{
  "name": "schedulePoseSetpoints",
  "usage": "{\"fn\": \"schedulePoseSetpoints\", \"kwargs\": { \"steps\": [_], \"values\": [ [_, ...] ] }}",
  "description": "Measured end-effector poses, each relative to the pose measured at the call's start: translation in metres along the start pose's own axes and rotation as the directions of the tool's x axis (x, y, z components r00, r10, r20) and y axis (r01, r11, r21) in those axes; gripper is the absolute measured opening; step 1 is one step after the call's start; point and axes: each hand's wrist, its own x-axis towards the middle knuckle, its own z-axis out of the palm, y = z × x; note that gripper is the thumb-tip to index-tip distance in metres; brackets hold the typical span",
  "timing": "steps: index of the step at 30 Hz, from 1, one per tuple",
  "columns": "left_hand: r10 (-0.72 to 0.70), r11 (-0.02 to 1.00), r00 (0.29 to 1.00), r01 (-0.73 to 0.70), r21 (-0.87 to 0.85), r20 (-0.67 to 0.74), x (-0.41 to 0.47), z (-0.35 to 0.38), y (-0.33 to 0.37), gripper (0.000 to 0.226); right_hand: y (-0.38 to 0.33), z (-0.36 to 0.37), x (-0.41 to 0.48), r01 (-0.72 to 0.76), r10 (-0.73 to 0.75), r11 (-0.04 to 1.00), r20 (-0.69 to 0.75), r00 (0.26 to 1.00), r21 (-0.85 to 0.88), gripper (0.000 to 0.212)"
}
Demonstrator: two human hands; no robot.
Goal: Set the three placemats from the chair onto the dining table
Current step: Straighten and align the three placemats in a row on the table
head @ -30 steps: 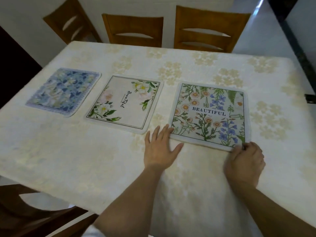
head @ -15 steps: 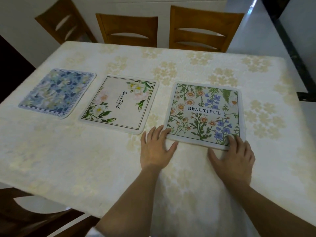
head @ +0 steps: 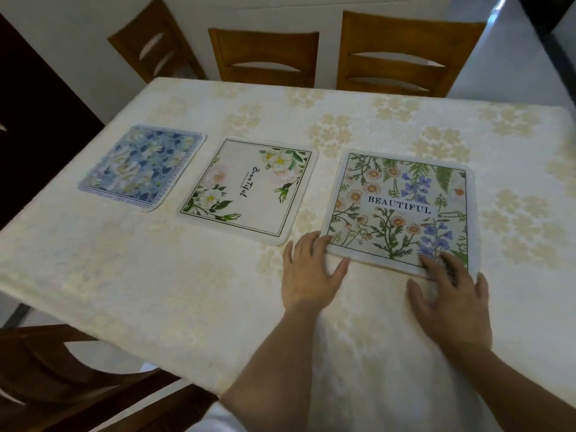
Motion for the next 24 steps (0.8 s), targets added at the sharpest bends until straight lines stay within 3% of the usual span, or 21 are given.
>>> {"fn": "schedulePoseSetpoints", "kwargs": {
  "steps": [8,12,24],
  "values": [
    [0.008,1.0,1.0,-0.008,0.015,0.004,-0.0008,-0.0002,-0.0007,0.061,-0.0025,0.0017,0.0003,-0.217,0.22,0.975,-0.068,0.973,0.046,0.089],
    [0.015,0.999,1.0,-0.014,0.034,-0.014,-0.0005,0.0014,-0.0004,0.061,-0.0014,0.0013,-0.0005,-0.155,0.166,0.981,-0.092,0.982,0.12,0.08],
    [-0.076,0.997,0.996,0.075,-0.011,-0.055,-0.0002,0.0053,0.0004,0.055,0.0057,0.0073,0.001,-0.06,0.059,0.997,0.025,0.998,0.057,0.073]
  ]
}}
